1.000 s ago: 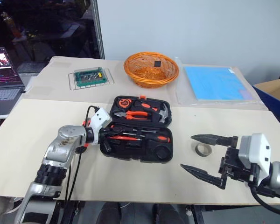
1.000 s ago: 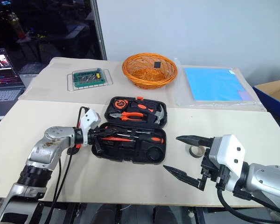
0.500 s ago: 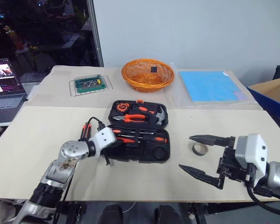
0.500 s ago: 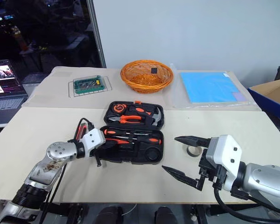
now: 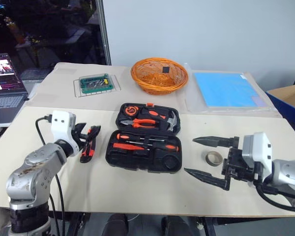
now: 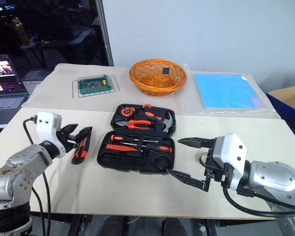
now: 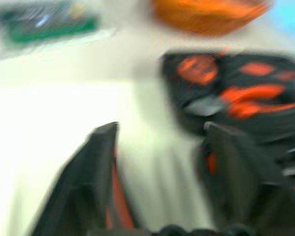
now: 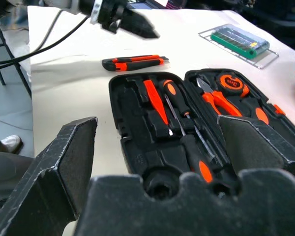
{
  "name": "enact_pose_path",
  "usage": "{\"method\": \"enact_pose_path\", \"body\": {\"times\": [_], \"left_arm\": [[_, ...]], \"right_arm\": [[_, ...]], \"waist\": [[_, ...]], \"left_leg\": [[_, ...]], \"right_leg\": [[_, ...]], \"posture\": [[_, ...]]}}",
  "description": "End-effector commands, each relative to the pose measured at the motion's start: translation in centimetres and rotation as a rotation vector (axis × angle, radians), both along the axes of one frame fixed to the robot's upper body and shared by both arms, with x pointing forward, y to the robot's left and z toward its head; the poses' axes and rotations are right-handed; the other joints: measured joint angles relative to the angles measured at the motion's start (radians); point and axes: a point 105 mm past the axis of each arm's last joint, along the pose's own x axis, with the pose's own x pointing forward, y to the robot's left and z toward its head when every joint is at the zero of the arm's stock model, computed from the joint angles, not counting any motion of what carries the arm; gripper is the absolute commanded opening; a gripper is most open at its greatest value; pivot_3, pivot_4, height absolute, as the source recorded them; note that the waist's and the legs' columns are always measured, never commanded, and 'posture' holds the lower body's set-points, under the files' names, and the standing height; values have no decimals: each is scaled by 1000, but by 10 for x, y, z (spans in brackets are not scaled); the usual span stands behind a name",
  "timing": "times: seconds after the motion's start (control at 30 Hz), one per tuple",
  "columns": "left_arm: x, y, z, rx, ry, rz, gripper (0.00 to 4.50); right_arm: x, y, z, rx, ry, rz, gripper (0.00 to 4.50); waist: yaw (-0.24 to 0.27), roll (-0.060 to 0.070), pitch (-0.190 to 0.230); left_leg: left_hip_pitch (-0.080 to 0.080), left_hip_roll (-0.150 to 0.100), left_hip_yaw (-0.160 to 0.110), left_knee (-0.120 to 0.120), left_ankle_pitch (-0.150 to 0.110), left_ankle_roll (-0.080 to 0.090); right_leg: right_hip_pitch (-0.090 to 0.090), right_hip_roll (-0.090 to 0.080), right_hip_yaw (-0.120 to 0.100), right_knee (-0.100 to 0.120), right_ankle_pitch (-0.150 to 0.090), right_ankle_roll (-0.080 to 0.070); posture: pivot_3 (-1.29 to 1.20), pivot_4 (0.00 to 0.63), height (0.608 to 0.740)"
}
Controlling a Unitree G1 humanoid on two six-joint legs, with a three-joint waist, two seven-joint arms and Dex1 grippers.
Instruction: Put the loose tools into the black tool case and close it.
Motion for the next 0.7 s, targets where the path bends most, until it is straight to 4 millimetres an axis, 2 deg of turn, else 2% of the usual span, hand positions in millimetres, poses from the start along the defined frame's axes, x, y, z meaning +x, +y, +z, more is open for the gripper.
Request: {"method": "enact_pose_path", "body": {"times": [0.03, 0.1, 0.13, 0.2, 0.37, 0.43, 0.5, 0.53, 0.57, 0.6, 0.67, 0.7], "left_arm": [[-8, -2, -19, 88, 116, 77, 4472], [-9, 0, -27, 108, 153, 114, 4472], [-9, 2, -30, 118, 164, 130, 4244], [-11, 1, -37, 114, 185, 146, 3704], [-11, 0, -37, 81, 134, 162, 1875], [-8, -1, -27, 64, 64, 144, 1813], [-3, -4, -6, 39, -66, 86, 1810], [-2, -10, 7, 8, -140, 31, 1810], [-4, -31, 29, -8, -224, -175, 1810], [-12, -52, 42, -24, -246, -403, 1810], [-27, -72, 48, -39, -206, -688, 1810], [-34, -78, 47, 30, -192, -839, 1810]], "right_arm": [[0, 1, 8, -4, -47, 33, 4500], [1, 1, 9, -8, -51, 36, 4500], [1, 1, 10, -8, -52, 38, 4500], [0, 1, 11, -12, -54, 46, 4500], [-4, 3, 17, 11, -70, 67, 4500], [-5, 4, 18, 15, -76, 66, 4500], [-5, 4, 18, 18, -77, 61, 4500], [-5, 4, 18, 20, -76, 56, 4500], [-6, 2, 16, 19, -70, 43, 4500], [-7, -1, 15, 19, -63, 29, 4500], [-10, -4, 14, 17, -54, 13, 4500], [-11, -6, 13, 12, -48, 4, 4500]], "waist": [[0, -1, 1], [-2, -2, 1], [-2, -3, 2], [-2, -3, 2], [-2, -3, 2], [-3, -3, 2], [-2, -3, 2], [-2, -3, 2], [-2, -4, 2], [2, -6, 3], [11, -6, 4], [13, -5, 4]], "left_leg": [[0, 0, 0, 0, 0, -1], [0, 0, 0, 0, -4, -6], [0, 0, 0, 0, -4, -6], [0, 0, 0, 0, -4, -6], [0, 0, 0, -1, -4, -6], [0, 0, 0, -1, -4, -6], [-1, 0, 0, -1, -4, -6], [-1, 0, 0, -1, -4, -7], [-2, 0, 0, -1, -4, -7], [-3, 0, 0, -1, -4, -7], [-8, 1, 0, -1, -4, -7], [-10, 1, 1, -1, -4, -7]], "right_leg": [[0, 0, 0, 0, -1, -2], [0, 0, 0, 0, -1, -3], [0, 0, 0, 0, -1, -4], [0, 0, 0, 0, -1, -4], [-1, 0, 0, -1, -1, -4], [-1, 0, 0, -1, -1, -4], [-1, 0, 0, -1, 0, -5], [-2, 0, 0, -1, 0, -5], [-3, 0, 0, -1, 0, -6], [-3, 0, 0, -1, 1, -7], [-10, -1, -2, -1, 4, -13], [-13, -1, -2, -2, 5, -14]], "posture": [[0, 150, 740], [0, 150, 740], [0, 150, 740], [0, 150, 740], [0, 150, 740], [0, 150, 740], [0, 150, 740], [0, 150, 740], [0, 150, 740], [0, 150, 740], [0, 150, 740], [0, 150, 740]]}}
